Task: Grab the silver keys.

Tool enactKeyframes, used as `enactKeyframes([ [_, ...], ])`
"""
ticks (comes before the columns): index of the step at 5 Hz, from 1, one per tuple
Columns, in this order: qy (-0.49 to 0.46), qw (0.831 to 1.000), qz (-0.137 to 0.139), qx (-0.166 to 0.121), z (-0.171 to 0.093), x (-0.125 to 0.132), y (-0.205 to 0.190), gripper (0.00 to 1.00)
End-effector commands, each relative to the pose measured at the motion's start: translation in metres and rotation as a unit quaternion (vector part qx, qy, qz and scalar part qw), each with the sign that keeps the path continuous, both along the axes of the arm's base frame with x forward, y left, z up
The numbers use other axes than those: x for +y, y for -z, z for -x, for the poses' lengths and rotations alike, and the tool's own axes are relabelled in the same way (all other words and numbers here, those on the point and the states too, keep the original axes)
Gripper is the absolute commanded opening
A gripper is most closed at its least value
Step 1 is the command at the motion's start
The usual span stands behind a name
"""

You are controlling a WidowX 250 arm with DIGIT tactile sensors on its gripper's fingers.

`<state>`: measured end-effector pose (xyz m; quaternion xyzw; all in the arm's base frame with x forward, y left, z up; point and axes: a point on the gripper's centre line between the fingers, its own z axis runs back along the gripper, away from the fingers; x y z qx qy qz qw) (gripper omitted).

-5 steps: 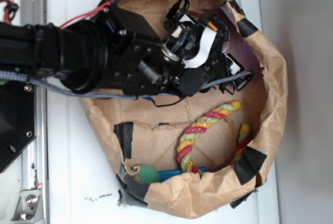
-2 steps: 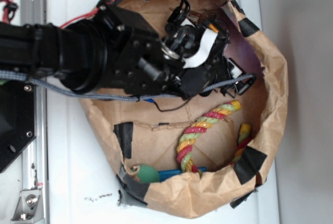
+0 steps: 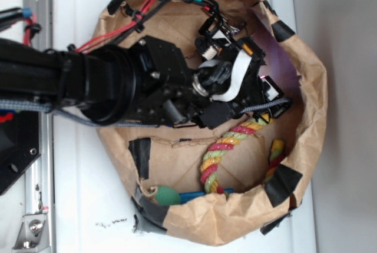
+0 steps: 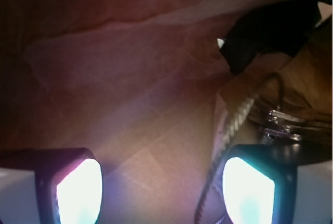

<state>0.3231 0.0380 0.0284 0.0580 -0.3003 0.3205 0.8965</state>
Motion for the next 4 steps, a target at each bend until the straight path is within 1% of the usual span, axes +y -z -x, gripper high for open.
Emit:
enactKeyframes([
  [1, -0.021, 1.000, 0.014, -0.014, -0.0070, 0.0054, -0.0151, 0.00],
  [4, -0.015, 1.000, 0.008, -0.013, -0.0107, 0.0024, -0.0148, 0.00],
])
